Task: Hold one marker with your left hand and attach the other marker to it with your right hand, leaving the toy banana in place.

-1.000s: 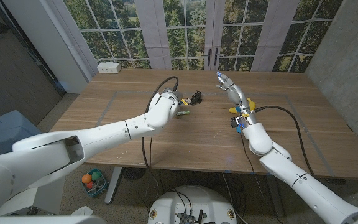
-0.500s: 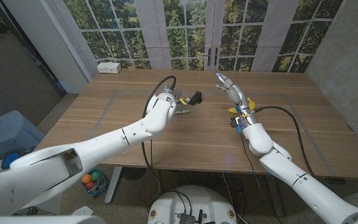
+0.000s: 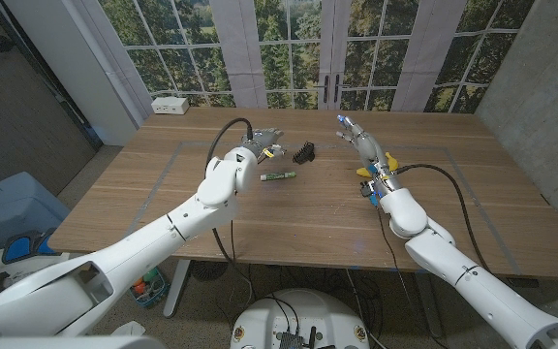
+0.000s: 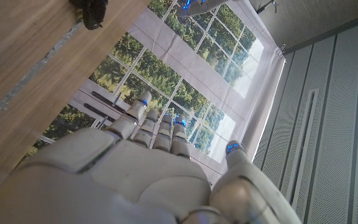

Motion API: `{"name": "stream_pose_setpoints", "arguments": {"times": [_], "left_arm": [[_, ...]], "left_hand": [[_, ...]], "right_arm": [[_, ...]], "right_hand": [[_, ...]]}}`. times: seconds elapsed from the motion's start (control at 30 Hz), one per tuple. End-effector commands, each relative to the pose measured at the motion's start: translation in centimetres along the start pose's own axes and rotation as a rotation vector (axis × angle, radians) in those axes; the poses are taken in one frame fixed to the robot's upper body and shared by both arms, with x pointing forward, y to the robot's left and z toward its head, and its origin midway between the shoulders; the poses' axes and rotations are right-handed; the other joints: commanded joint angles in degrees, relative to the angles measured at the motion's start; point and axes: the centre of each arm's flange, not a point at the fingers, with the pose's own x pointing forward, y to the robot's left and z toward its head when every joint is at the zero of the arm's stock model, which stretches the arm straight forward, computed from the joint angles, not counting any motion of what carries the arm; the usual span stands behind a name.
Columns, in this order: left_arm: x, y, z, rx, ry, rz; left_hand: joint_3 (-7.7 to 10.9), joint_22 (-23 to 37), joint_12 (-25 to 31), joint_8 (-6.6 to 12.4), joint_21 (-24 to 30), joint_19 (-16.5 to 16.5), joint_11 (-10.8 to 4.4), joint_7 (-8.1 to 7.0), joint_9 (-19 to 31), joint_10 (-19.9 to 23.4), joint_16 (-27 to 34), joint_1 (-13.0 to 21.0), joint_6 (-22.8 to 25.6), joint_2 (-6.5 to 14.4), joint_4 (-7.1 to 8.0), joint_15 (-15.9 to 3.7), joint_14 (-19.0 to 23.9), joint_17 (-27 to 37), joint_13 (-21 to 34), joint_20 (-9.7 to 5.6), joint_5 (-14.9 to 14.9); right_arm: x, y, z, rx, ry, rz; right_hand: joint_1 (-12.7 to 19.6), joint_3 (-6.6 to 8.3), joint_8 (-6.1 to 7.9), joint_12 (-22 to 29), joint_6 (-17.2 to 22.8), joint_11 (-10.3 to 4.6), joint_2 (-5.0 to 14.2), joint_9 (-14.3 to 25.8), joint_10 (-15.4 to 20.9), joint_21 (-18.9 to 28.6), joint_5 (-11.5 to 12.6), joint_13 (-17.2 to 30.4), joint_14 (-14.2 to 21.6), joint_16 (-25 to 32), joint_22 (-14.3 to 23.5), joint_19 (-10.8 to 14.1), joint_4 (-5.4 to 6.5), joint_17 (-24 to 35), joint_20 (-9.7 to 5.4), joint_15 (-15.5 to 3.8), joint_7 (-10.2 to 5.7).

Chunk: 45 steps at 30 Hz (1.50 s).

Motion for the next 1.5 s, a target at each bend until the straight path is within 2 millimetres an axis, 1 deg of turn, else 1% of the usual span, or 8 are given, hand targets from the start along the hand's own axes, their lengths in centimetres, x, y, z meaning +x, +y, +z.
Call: {"name": "stream_pose_setpoints", "arguments": {"times": [0.03, 0.3, 0.4, 0.57, 0.9, 1.1, 1.37, 1.5], "left_arm": [[-0.5, -0.4, -2.4, -0.5, -0.172, 0.129], [-0.3, -1.4, -3.9, -0.801, -0.259, 0.113], [-0.1, -1.7, -4.3, -0.887, -0.301, 0.111], [0.1, -2.2, -4.7, -1.021, -0.365, 0.113], [0.6, -3.1, -5.4, -1.242, -0.473, 0.096], [0.7, -3.7, -6.0, -1.331, -0.507, 0.104], [0.2, -4.2, -7.0, -1.48, -0.542, 0.109], [0.0, -4.8, -7.6, -1.554, -0.537, 0.123]], "left_hand": [[1.22, 0.27, 0.55, -0.16, -0.56, -0.81, 0.1, 0.01, 0.12, -0.61, 0.35, -1.6, -0.43, -0.12, 0.84, -0.1, -0.7, -0.02, 0.04, -0.93, 0.41], [1.58, 0.24, 0.72, 0.22, -1.05, -0.1, -0.18, -0.4, -0.02, -0.4, 0.56, -5.35, 0.2, -0.95, 2.51, -0.87, -0.96, -0.09, -0.15, -2.76, 0.52], [1.56, 0.22, 0.73, 0.31, -1.13, 0.24, -0.04, -0.44, -0.05, -0.36, 0.58, -6.25, 0.48, -1.04, 2.61, -0.91, -1.01, -0.12, -0.19, -3.26, 0.54], [1.66, 0.13, 0.92, 0.47, -1.25, 1.72, -0.23, -0.7, -0.13, 0.3, 0.84, -8.43, 1.32, -1.27, 2.45, -1.56, -0.36, -0.27, -0.29, -4.14, 0.63], [2.08, -0.02, 1.25, 0.83, -1.76, 3.95, -0.76, -1.13, -0.24, 2.06, 1.09, -11.12, 3.69, -1.78, 1.77, -2.18, 1.1, -0.56, -0.39, -4.77, 0.71], [3.26, -0.04, 1.43, 1.07, -2.37, 5.01, -0.93, -1.96, -0.29, 3.49, 1.16, -12.39, 5.79, -1.24, 1.45, -3.12, 2.18, -0.68, -0.43, -5.01, 1.07], [3.8, -0.05, 1.41, 0.99, -2.68, 5.49, -1.09, -1.77, -0.3, 3.95, 1.17, -13.02, 6.38, -1.36, 1.38, -3.36, 2.68, -0.72, -0.44, -5.45, 1.21], [3.97, -0.04, 1.21, 0.72, -3.0, 5.44, -1.03, -1.49, -0.3, 3.76, 1.01, -13.53, 6.14, -1.55, 1.41, -3.2, 2.54, -0.73, -0.44, -5.55, 1.24]], "right_arm": [[0.1, -1.4, -0.9, 0.061, 0.018, -0.027], [-0.3, -2.3, -1.6, 0.11, 0.025, -0.063], [-0.3, -2.5, -1.8, 0.127, 0.027, -0.074], [-0.3, -2.8, -2.0, 0.15, 0.027, -0.092], [-0.7, -3.3, -2.3, 0.18, 0.042, -0.144], [-1.5, -3.7, -2.7, 0.191, 0.061, -0.182], [-2.9, -5.0, -3.8, 0.245, 0.073, -0.247], [-3.3, -5.8, -4.7, 0.333, 0.065, -0.279]], "right_hand": [[-0.67, 0.22, -0.46, -0.14, -0.22, -0.17, 4.98, 0.09, -0.52, -0.35, 0.31, 0.17, -0.38, -0.25, 0.15, -0.41, 0.47, 0.03, -1.23, -2.1, 0.52], [-0.98, 0.43, -0.61, -0.29, -0.68, 0.01, 4.68, 0.06, -0.84, -0.51, 0.37, 0.14, -0.67, -0.53, 0.11, -0.41, 1.05, -0.15, -1.05, -2.23, 0.82], [-1.11, 0.47, -0.62, -0.34, -0.73, 0.15, 4.53, 0.05, -0.95, -0.54, 0.39, 0.12, -0.71, -0.61, 0.1, -0.33, 1.24, -0.22, -1.04, -2.25, 0.86], [-1.25, 0.58, -0.58, -0.33, -0.7, 0.24, 4.39, 0.03, -0.93, -0.52, 0.42, 0.11, -0.66, -0.7, 0.08, -0.06, 1.51, -0.35, -1.2, -2.24, 0.91], [-1.47, 0.86, -0.38, -0.03, -0.25, 0.71, 4.04, 0.01, -0.1, -0.54, 0.47, 0.08, -0.04, -0.72, 0.04, 0.48, 2.01, -0.68, -1.1, -1.95, 1.33], [-1.55, 1.01, -0.31, 0.03, -0.04, 0.87, 3.87, 0.0, 0.17, -0.57, 0.5, 0.06, 0.17, -0.79, 0.02, 0.75, 2.23, -0.87, -1.03, -1.84, 1.45], [-1.63, 1.07, -0.23, 0.13, 0.26, 1.26, 3.41, -0.02, 0.58, -0.61, 0.48, 0.05, 0.38, -0.89, 0.01, 1.01, 2.36, -1.11, -0.78, -1.55, 1.78], [-1.63, 1.11, -0.05, 0.23, 0.81, 1.56, 3.05, -0.03, 0.97, -0.7, 0.46, 0.04, 0.52, -0.99, 0.0, 1.08, 2.36, -1.32, -0.68, -1.47, 1.91]]}}
